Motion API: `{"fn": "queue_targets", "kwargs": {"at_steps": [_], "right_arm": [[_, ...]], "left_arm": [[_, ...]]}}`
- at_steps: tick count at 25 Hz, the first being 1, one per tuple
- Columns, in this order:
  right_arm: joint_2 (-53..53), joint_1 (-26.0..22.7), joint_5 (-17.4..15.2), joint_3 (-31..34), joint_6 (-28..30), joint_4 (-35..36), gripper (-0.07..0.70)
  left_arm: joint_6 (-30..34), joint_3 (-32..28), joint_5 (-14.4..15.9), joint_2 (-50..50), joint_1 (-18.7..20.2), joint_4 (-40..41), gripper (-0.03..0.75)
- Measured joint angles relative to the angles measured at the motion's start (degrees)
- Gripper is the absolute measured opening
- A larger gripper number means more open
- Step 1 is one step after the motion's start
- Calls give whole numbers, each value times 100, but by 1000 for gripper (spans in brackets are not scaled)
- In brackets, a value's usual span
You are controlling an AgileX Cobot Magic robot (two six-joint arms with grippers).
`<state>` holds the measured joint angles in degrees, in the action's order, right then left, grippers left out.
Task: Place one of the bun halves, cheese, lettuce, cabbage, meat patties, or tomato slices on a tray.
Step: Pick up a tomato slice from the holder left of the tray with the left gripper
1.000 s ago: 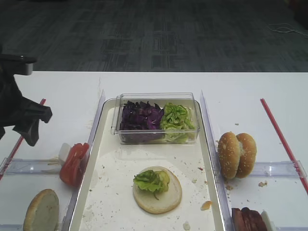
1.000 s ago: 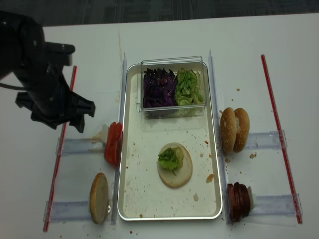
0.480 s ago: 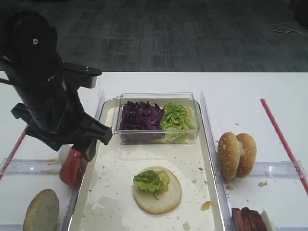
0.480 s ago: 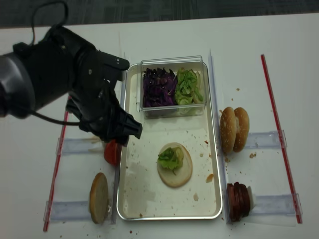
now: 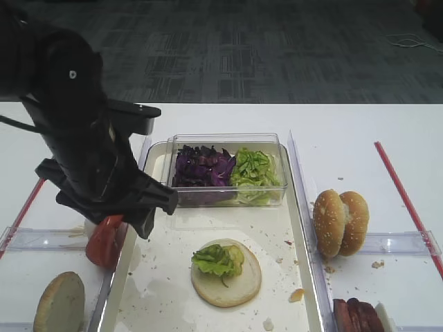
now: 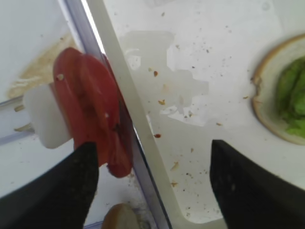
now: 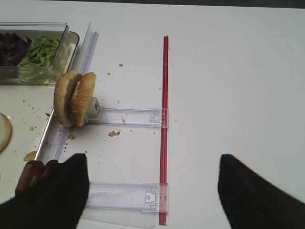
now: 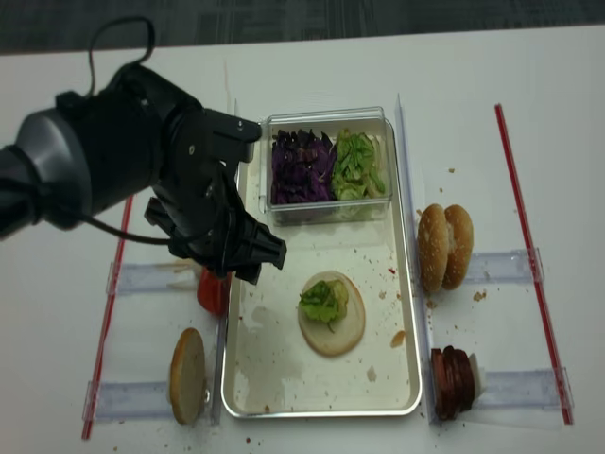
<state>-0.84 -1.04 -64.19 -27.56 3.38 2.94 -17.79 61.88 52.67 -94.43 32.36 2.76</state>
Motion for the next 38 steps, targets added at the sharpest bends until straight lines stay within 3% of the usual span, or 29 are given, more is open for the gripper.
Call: {"fn": "queue_targets", "kwargs": {"at_steps": [10,15,23,38], "right_arm": [[0,0,0,0,0,0,590],[0,0,0,0,0,0,590],[0,0,0,0,0,0,590],[0,0,0,0,-12,0,590]], "left_arm": [[-11,13,-170,-699,0,93,459],[-253,13,-164,-710,0,557,454],[-302,13,-164,-710,-10,593,426],[-302,13,-164,-710,-54,662,108]]}}
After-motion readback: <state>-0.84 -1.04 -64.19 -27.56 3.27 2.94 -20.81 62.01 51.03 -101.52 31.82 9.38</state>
